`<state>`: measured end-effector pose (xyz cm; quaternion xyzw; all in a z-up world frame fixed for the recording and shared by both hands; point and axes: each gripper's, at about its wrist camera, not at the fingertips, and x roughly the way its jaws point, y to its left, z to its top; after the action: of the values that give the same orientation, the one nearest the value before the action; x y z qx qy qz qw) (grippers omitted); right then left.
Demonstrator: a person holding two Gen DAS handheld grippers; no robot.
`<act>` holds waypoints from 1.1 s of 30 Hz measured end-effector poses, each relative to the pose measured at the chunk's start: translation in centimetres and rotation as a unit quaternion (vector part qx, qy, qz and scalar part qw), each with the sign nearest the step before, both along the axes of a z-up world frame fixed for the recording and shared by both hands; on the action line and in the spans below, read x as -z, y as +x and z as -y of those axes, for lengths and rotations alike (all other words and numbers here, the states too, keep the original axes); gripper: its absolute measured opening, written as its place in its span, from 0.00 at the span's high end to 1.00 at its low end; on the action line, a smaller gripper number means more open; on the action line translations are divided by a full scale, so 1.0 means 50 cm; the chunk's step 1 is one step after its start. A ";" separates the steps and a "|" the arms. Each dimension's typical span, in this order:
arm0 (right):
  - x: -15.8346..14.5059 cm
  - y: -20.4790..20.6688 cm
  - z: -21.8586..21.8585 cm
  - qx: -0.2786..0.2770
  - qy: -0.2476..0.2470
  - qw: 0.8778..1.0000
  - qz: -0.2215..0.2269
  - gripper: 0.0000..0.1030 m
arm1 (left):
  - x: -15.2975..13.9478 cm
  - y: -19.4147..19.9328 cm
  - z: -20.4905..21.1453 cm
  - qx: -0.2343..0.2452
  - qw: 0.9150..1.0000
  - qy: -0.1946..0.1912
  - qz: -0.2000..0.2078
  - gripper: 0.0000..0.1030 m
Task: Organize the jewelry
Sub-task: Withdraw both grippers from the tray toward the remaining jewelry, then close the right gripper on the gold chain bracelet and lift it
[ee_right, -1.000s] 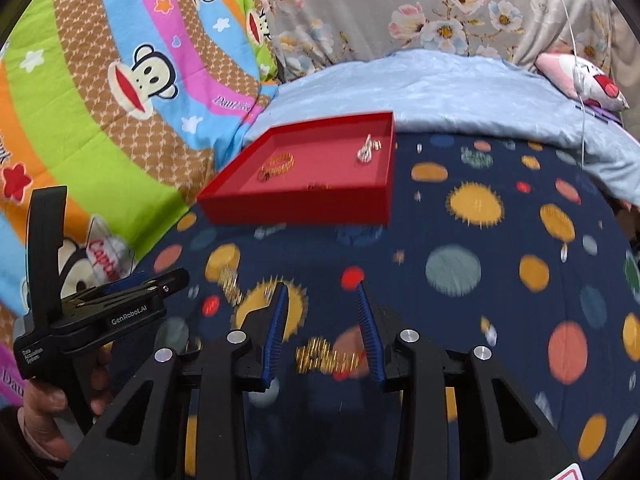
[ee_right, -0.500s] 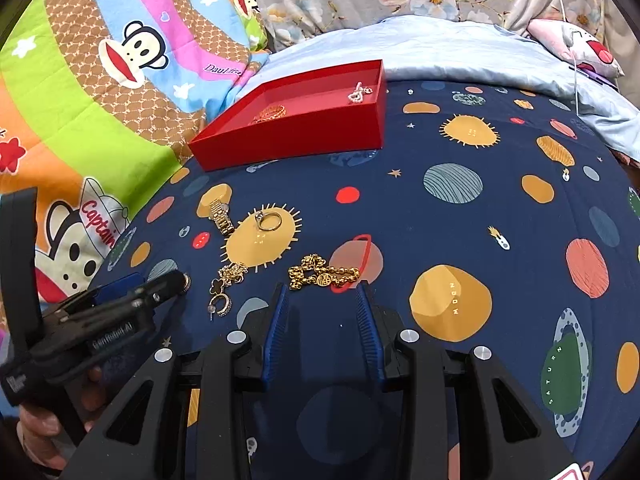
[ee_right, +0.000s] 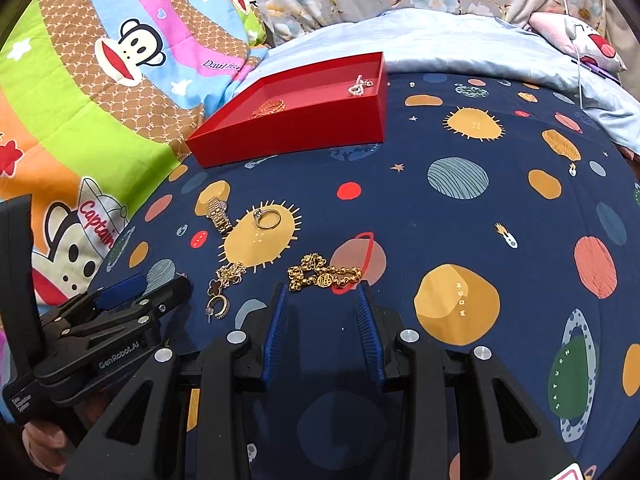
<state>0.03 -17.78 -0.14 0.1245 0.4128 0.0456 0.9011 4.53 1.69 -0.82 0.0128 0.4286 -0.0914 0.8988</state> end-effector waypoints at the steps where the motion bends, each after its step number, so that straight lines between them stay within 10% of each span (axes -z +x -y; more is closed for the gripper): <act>1: 0.000 0.003 -0.001 -0.001 0.000 1.000 0.000 0.66 | 0.000 0.000 0.003 0.001 1.000 0.001 0.000 0.37; 22: 0.002 0.052 -0.047 -0.020 -0.053 0.998 -0.013 0.67 | 0.001 0.002 0.008 0.004 1.000 -0.006 -0.001 0.34; 33: 0.000 0.045 -0.035 -0.001 -0.079 0.997 -0.015 0.95 | 0.001 0.000 0.007 0.005 1.000 -0.012 0.000 0.34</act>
<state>2.28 -16.02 -0.14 0.0530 0.4288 0.0115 0.9018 4.55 1.32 -0.86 0.0039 0.4278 -0.1011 0.8982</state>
